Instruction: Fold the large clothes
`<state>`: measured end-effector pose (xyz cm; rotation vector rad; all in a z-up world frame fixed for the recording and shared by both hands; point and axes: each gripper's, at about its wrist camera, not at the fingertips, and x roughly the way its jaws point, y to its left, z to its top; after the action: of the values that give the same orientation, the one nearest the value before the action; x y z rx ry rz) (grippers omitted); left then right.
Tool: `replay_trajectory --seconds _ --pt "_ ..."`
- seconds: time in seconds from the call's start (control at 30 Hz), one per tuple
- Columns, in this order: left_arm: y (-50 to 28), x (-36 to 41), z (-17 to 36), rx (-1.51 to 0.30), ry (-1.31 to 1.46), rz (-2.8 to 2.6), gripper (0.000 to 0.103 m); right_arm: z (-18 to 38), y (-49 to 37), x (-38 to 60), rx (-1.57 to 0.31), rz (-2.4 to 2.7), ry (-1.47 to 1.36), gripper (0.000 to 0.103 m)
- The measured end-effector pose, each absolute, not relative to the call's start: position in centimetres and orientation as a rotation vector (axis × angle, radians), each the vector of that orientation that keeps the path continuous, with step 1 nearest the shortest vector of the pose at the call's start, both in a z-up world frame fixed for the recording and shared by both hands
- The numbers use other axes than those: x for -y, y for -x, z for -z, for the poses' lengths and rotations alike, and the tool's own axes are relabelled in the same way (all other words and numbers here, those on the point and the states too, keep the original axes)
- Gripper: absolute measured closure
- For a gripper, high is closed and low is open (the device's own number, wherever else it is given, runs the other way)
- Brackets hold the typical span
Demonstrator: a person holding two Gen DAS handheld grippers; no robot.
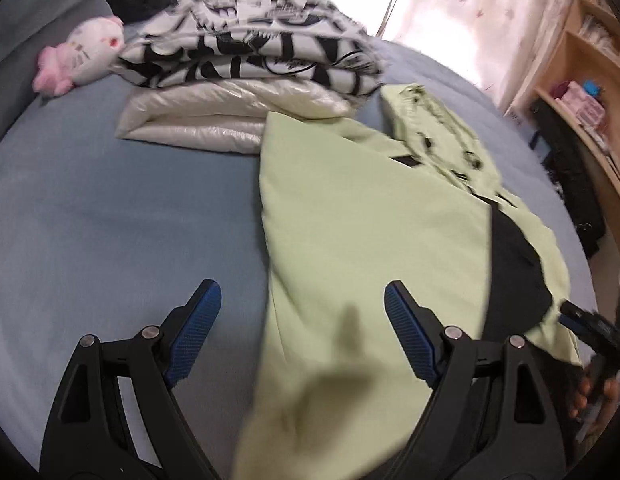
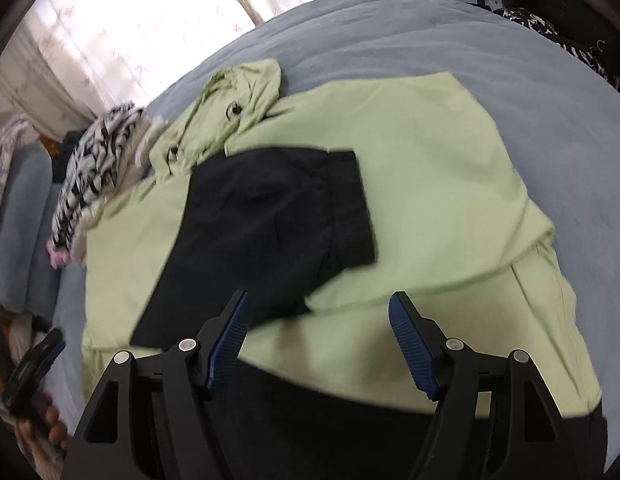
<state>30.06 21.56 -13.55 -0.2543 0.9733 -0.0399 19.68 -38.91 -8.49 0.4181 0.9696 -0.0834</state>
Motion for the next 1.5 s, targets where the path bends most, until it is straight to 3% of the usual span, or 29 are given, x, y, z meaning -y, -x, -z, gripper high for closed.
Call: replay_trajectory --seconds 0.33,0.4,0.43,0.47,0.5,0.67,1.03,1.07,1.1,1.13,1.23,1.3,1.37,1.5 --pt "-39.7 -23.4 17.9 -1.089 0.335 0.02 0.021 9.2 -24.3 40.0 -0.946 0.066 -0.432 0.031" --pt "-40.2 -22.7 18.3 -1.083 0.312 0.018 0.046 9.1 -25.1 39.9 -0.938 0.067 -0.421 0.031" --pt "-40.5 -22.3 18.2 -1.081 0.299 0.023 0.081 9.0 -25.6 39.9 -0.935 0.067 -0.414 0.031" --pt "-40.4 -21.9 18.0 -1.083 0.276 0.006 0.095 9.0 -26.1 39.8 -0.93 0.067 -0.409 0.031" --pt "-40.1 -21.5 17.1 -1.042 0.236 -0.026 0.099 8.8 -26.4 39.7 -0.927 0.067 -0.404 0.031" --pt "-37.3 -21.8 13.6 -0.863 0.189 -0.018 0.101 7.9 -29.2 38.0 -0.896 0.053 -0.329 0.031" --pt "-37.0 -23.2 14.9 -0.886 0.202 -0.077 0.101 11.7 -36.1 37.0 -0.983 0.11 -0.26 0.033" --pt "-36.9 -23.1 14.9 -0.881 0.189 -0.078 0.102 11.8 -36.4 36.6 -0.985 0.073 -0.24 0.059" --pt "-36.8 -22.8 14.6 -0.861 0.169 -0.079 0.102 11.8 -36.7 36.1 -0.989 0.053 -0.191 0.072" --pt "-36.7 -22.5 14.5 -0.842 0.155 -0.079 0.102 11.3 -36.8 35.6 -0.975 0.043 -0.164 0.078" --pt "-36.9 -21.8 14.6 -0.824 0.111 -0.089 0.102 10.0 -36.6 35.3 -0.87 0.09 -0.135 0.079" --pt "-37.3 -21.3 15.4 -0.862 0.064 -0.127 0.102 10.3 -37.0 35.1 -0.886 0.149 -0.116 0.073" --pt "-37.2 -21.5 15.4 -0.876 0.072 -0.144 0.102 10.8 -37.2 34.9 -0.938 0.194 -0.115 0.055" --pt "-36.2 -22.7 13.9 -0.882 0.113 -0.145 0.095 9.6 -34.4 36.0 -0.898 0.186 -0.192 0.054"
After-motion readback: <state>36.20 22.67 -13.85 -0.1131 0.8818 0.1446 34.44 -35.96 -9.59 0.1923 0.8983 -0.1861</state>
